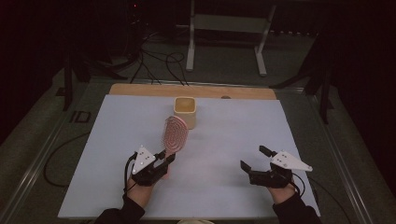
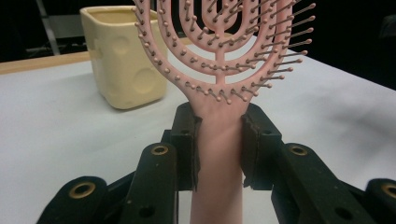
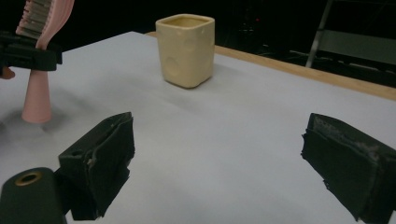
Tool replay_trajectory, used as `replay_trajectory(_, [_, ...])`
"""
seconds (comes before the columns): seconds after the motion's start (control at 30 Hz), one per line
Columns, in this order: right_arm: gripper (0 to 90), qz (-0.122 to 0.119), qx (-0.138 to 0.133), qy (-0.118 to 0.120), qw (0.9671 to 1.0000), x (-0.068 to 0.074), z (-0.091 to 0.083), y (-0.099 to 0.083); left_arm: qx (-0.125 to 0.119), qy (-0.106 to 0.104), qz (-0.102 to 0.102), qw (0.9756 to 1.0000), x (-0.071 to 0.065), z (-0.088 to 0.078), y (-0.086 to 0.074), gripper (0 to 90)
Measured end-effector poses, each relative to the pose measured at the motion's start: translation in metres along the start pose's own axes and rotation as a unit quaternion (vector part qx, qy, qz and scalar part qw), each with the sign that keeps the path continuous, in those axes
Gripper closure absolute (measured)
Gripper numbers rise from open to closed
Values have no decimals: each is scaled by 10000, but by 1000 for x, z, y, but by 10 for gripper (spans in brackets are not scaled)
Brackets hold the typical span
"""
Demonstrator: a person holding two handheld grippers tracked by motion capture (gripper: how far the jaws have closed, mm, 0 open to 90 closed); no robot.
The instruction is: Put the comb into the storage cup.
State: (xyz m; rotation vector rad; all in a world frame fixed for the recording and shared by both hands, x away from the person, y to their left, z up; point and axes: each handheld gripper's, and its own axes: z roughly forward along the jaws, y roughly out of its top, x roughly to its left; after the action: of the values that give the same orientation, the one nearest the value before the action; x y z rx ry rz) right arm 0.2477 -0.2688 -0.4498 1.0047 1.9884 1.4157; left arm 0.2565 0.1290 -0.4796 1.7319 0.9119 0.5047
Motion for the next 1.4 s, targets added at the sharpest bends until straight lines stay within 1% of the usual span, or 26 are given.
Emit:
replay_trajectory(0.03, [90, 0, -8, 7, 10000, 0, -2, 4, -25, 17, -21, 10000, 0, -1, 0, 709])
replay_trajectory(0.1, [90, -31, 10, -20, 10000, 0, -5, 11, -64, 38, 6, 10000, 0, -2, 0, 709])
replay_trajectory(0.17, [90, -30, -10, 18, 10000, 1, -7, 18, -95, 60, 11, 9999, 0, -3, 0, 709])
replay_trajectory(0.2, [90, -30, -10, 18, 10000, 1, -7, 18, -95, 60, 11, 9999, 0, -3, 0, 709])
replay_trajectory(0.23, [90, -49, 13, 28, 10000, 2, -8, 25, -97, 55, 4, 9999, 1, -4, 1, 709])
replay_trajectory(0.27, [90, -44, 16, 63, 10000, 3, -8, 29, -112, 80, -7, 9999, 1, -4, 1, 709])
replay_trajectory(0.37, [90, -86, 1, 89, 9999, 5, -7, 39, -123, 87, -6, 9999, 3, -4, 0, 709])
replay_trajectory(0.43, [90, -73, -18, 165, 9998, 6, -5, 45, -100, 91, 11, 9999, 3, -3, 0, 709])
replay_trajectory(0.47, [90, -78, -31, 192, 9998, 7, -4, 48, -126, 86, -6, 9999, 2, -3, -1, 709])
replay_trajectory(0.5, [90, -110, -40, 184, 9998, 8, -3, 51, -126, 86, -6, 9999, 2, -3, -1, 709])
replay_trajectory(0.53, [90, -128, -23, 204, 9997, 10, -2, 54, -104, 114, 22, 9999, 2, -3, -1, 709])
replay_trajectory(0.57, [90, -128, -23, 204, 9997, 10, -2, 54, -104, 114, 22, 9999, 2, -3, -1, 709])
replay_trajectory(0.6, [90, -142, -45, 234, 9996, 11, 0, 60, -119, 107, 1, 9999, 1, -3, -1, 709])
replay_trajectory(0.83, [90, -120, -54, 367, 9992, 19, 8, 78, -132, 91, -13, 9999, 2, -4, -1, 709])
replay_trajectory(1.0, [89, -162, -39, 529, 9985, 28, 16, 86, -144, 88, -22, 9999, 2, -4, 0, 709])
replay_trajectory(1.03, [89, -162, -39, 529, 9985, 28, 16, 86, -153, 112, -12, 9998, 2, -4, 0, 709])
replay_trajectory(1.07, [89, -189, -4, 580, 9981, 32, 19, 89, -153, 88, -22, 9998, 2, -4, 0, 709])
replay_trajectory(1.2, [89, -185, -18, 661, 9976, 38, 25, 94, -158, 82, -24, 9998, 1, -3, 0, 709])
replay_trajectory(1.23, [89, -215, 0, 700, 9973, 39, 27, 96, -168, 93, -8, 9998, 1, -3, 0, 709])
replay_trajectory(1.3, [90, -233, 4, 754, 9969, 44, 30, 99, -182, 58, 3, 9998, 1, -3, 0, 709])
replay_trajectory(1.33, [90, -233, 4, 754, 9969, 44, 30, 99, -182, 58, 3, 9998, 1, -3, 0, 709])
replay_trajectory(1.37, [89, -283, 8, 848, 9960, 50, 36, 104, -194, 45, -15, 9998, 0, -4, 1, 709])
replay_trajectory(1.4, [89, -283, 8, 848, 9960, 50, 36, 104, -209, 64, -16, 9998, 0, -4, 0, 709])
